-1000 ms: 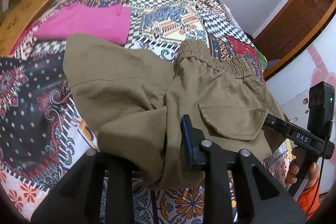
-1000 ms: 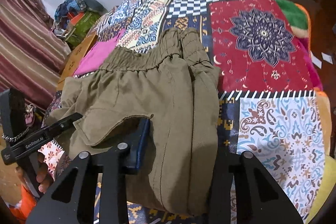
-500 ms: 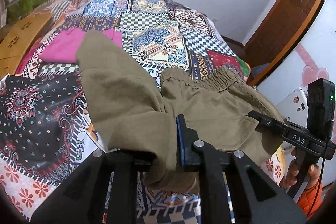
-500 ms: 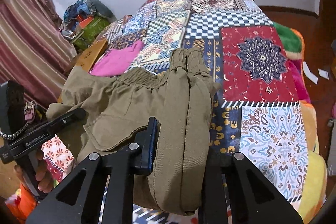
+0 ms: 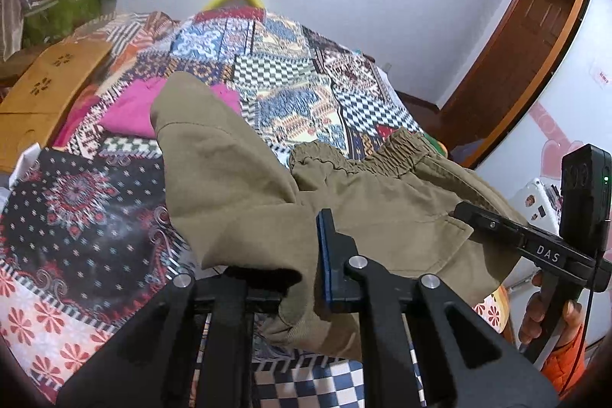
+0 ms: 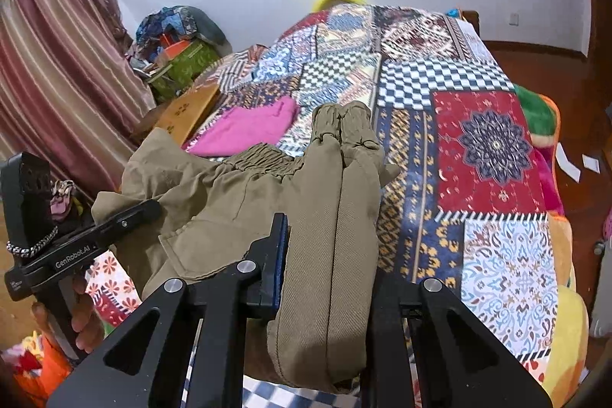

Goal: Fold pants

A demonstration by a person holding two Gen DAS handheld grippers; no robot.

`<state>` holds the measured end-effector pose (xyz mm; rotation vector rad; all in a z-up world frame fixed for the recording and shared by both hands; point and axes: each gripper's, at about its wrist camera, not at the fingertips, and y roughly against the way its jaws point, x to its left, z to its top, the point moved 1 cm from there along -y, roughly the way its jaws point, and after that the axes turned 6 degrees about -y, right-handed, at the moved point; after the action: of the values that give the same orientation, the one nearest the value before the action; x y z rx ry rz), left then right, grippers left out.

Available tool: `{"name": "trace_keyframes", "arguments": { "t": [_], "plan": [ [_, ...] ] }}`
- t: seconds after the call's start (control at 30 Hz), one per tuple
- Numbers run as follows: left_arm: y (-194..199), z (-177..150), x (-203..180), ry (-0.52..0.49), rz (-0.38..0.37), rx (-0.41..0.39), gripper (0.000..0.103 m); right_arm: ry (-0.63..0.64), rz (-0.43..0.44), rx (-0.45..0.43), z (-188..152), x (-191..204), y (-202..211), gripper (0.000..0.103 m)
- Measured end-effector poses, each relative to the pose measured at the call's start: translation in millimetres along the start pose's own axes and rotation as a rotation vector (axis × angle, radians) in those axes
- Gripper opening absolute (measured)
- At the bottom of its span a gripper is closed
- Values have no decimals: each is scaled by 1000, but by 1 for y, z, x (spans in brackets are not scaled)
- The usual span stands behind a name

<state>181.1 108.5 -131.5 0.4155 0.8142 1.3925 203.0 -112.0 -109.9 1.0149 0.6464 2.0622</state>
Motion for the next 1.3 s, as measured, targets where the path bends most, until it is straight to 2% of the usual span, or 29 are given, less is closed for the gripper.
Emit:
{"name": "trace_keyframes", "arguments": {
  "t": [0.27, 0.5, 0.77, 1.3],
  "plan": [
    [17, 26, 27, 31, -8, -66, 12, 61, 16, -49, 24, 32, -3, 14],
    [17, 53, 56, 44, 5, -99, 11, 101, 26, -87, 48, 55, -15, 14],
    [9, 86, 98, 54, 54, -128, 12, 109, 82, -112, 77, 79, -50, 14],
    [-47, 147, 197, 76, 112, -130, 12, 173, 90, -114, 133, 128, -139, 14]
  ]
}}
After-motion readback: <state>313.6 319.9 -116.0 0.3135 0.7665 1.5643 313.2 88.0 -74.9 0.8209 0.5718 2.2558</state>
